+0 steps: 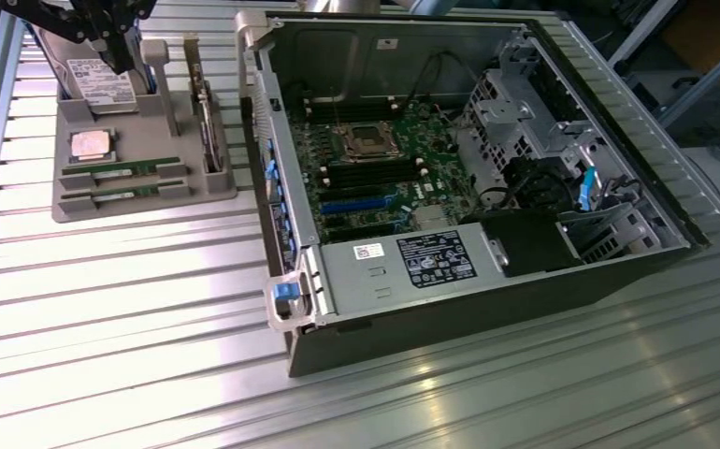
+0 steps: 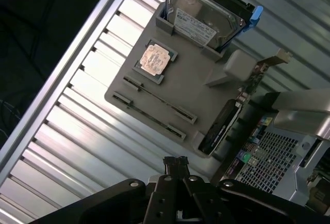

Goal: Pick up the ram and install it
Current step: 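Pick up the ram and move it above insertion slot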

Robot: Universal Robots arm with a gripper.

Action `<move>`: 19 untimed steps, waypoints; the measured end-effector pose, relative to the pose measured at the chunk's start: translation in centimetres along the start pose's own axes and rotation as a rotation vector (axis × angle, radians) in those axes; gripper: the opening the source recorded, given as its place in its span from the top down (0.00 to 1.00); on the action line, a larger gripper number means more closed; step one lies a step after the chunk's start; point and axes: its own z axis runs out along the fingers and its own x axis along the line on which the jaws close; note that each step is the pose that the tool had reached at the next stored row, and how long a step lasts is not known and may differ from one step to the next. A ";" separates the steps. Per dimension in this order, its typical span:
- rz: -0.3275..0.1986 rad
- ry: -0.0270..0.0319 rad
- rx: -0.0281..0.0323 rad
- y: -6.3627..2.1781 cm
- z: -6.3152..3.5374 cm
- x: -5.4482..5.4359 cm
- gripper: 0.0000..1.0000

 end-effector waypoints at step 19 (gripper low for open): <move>-0.142 0.0063 -0.0035 0.00 0.00 0.0 0.89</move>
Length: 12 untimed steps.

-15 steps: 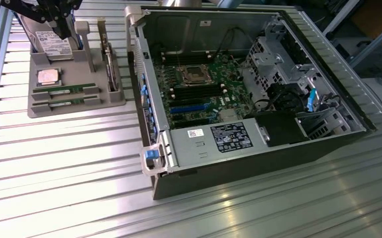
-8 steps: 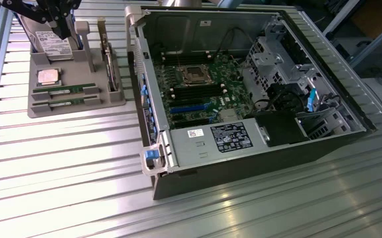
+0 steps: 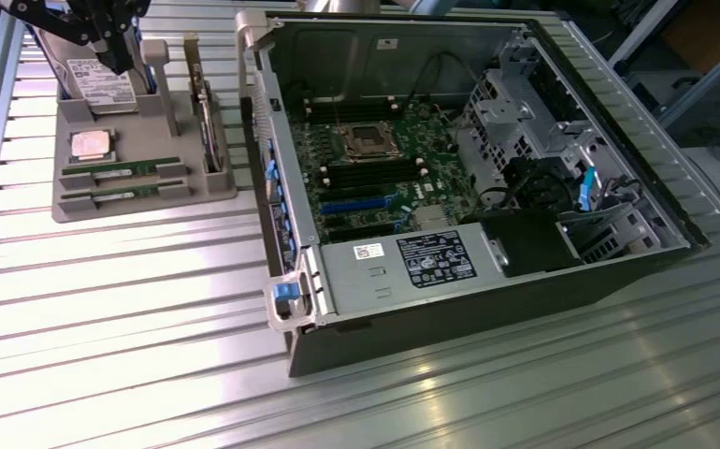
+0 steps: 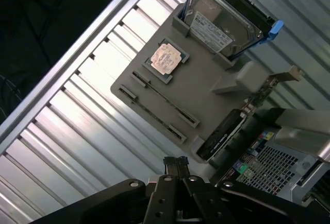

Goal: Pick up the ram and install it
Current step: 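Pick up the ram and move it above insertion slot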

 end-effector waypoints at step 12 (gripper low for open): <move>-0.069 0.0030 -0.0017 0.00 0.00 0.0 0.89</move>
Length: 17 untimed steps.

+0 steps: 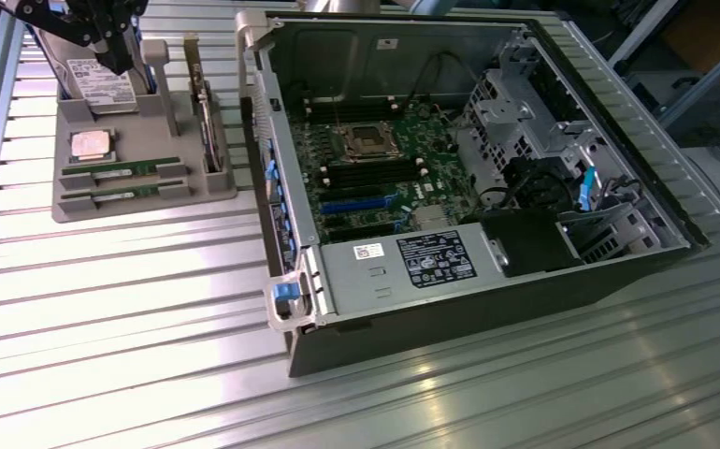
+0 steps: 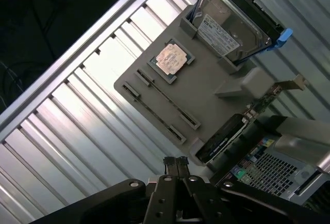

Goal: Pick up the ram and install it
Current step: 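Pick up the ram and move it above insertion slot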

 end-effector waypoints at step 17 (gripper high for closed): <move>-0.130 0.0058 -0.0032 0.01 0.00 0.0 0.89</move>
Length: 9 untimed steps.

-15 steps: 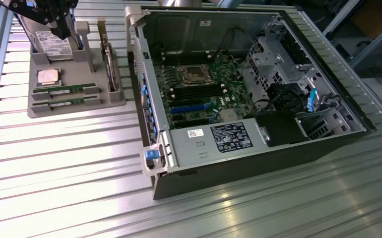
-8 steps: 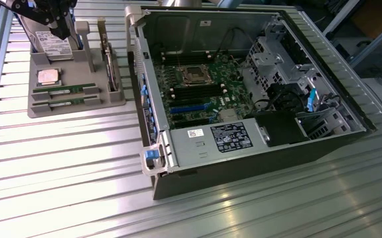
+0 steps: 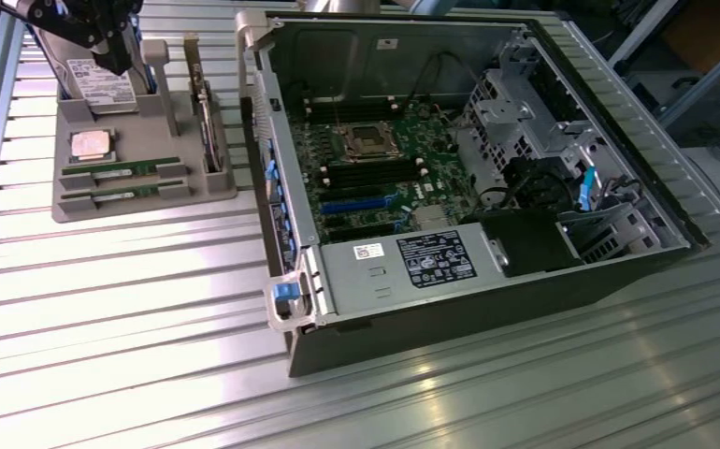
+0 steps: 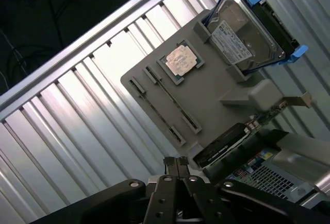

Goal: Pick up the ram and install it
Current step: 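Pick up the ram and move it above insertion slot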

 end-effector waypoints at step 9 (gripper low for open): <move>-0.090 0.0040 -0.0022 0.00 0.00 0.0 0.89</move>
